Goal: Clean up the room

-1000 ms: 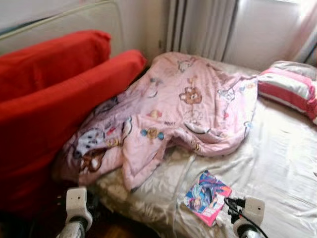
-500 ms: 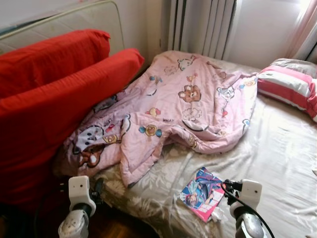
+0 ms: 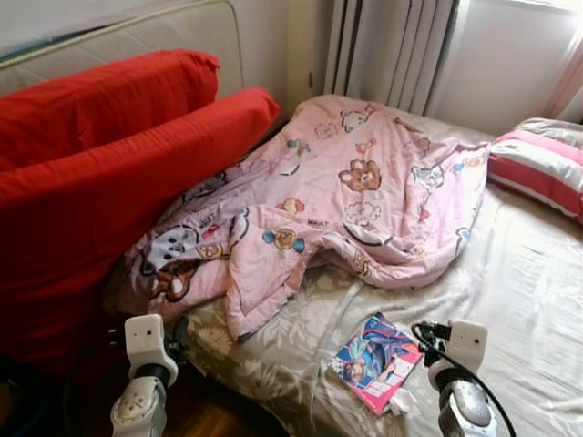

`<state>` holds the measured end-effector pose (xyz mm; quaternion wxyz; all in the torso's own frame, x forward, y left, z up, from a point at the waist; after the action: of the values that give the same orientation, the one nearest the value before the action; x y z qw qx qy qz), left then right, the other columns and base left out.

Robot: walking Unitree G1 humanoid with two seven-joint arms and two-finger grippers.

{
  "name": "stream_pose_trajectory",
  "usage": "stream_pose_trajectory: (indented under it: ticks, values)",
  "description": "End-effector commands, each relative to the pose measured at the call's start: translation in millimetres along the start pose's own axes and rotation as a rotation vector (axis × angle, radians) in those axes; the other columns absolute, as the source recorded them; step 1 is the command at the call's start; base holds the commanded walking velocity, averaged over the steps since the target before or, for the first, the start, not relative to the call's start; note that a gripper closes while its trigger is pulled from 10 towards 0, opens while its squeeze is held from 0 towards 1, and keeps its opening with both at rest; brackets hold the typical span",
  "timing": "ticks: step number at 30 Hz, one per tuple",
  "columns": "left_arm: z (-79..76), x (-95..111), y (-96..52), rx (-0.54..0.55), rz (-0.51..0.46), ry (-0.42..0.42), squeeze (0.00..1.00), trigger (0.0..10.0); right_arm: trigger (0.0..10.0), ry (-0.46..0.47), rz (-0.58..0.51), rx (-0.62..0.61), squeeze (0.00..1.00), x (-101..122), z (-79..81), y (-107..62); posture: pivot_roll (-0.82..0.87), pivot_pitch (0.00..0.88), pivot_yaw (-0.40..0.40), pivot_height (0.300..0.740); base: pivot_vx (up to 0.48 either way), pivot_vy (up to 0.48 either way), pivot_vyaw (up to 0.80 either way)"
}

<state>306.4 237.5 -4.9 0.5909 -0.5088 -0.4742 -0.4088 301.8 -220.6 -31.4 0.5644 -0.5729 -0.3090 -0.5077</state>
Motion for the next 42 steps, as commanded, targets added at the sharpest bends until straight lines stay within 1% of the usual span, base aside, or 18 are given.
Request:
stream_pose_trajectory:
  ticks: [1,4,9,11,14,21,26,32,34,41,42]
  values:
    - [-0.1,-1,-2.2,-0.005,-0.002,0.004,0.0,10.0,10.0,0.013,0.025,-0.026,0.0,-7,-6.8,-3.6,-0.01,0.024,-0.037,0.661,0.0,0.0,0.0]
    - [2.5,-4,-4.8,0.0,0.004,0.01,0.0,10.0,10.0,0.018,0.033,-0.029,0.0,-11,-6.7,-5.6,-0.01,0.034,-0.03,0.641,0.0,0.0,0.0]
    - [3.7,-4,-4.7,0.001,0.01,0.014,0.0,10.0,10.0,0.018,0.037,-0.029,0.0,-13,-6.3,-7.0,-0.01,0.045,-0.019,0.626,0.0,0.0,0.0]
    - [3.7,-1,-2.7,-0.005,0.003,0.022,0.0,10.0,10.0,0.035,0.016,-0.039,0.0,-13,-7.5,-9.5,-0.01,0.055,-0.014,0.626,0.0,0.0,0.0]
    - [4.0,1,-2.1,-0.007,-0.001,0.022,0.0,10.0,10.0,0.029,0.028,-0.045,0.0,-16,-8.2,-10.5,-0.01,0.059,-0.013,0.626,0.0,0.0,0.0]
    - [2.8,6,0.3,-0.016,-0.013,0.029,0.0,10.0,10.0,0.046,0.033,-0.015,0.0,-16,-0.5,-8.8,0.0,0.08,-0.011,0.626,0.0,0.0,0.0]
    - [0.7,11,2.3,-0.023,-0.023,0.034,0.0,10.0,10.0,0.034,0.036,0.005,0.0,-16,4.0,-7.8,0.0,0.084,-0.008,0.626,0.0,0.0,0.0]
    - [-1.6,15,4.2,-0.026,-0.036,0.033,0.0,10.0,10.0,0.036,0.039,0.027,0.0,-17,6.6,-8.6,0.0,0.096,-0.009,0.626,0.0,0.0,0.0]
    - [-2.6,18,4.9,-0.027,-0.047,0.034,0.0,10.0,10.0,0.032,0.036,0.036,0.0,-17,6.7,-9.5,-0.01,0.114,-0.009,0.626,0.0,0.0,0.0]
    - [-2.4,18,4.9,-0.027,-0.049,0.037,0.0,10.0,10.0,0.029,0.037,0.04,0.0,-18,7.2,-10.1,0.0,0.116,-0.009,0.626,0.244,0.0,0.0]
    - [-1.4,19,4.6,-0.026,-0.051,0.04,0.0,10.0,10.0,0.028,0.036,0.043,0.0,-18,8.3,-10.4,-0.01,0.13,-0.008,0.626,0.307,0.0,0.0]
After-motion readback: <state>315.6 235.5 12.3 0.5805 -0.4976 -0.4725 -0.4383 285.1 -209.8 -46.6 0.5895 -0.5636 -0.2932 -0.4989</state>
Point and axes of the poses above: a point about 5 cm out from each wrist's last joint towards the gripper, its own y axis pointing out of the wrist towards the gripper, its own x axis along the axis of the wrist's last joint, z = x × y, the point moved 5 cm from there along y, pointing out of the wrist towards the gripper, and after that the axes turned 4 degrees about y, right-handed, at the moved point
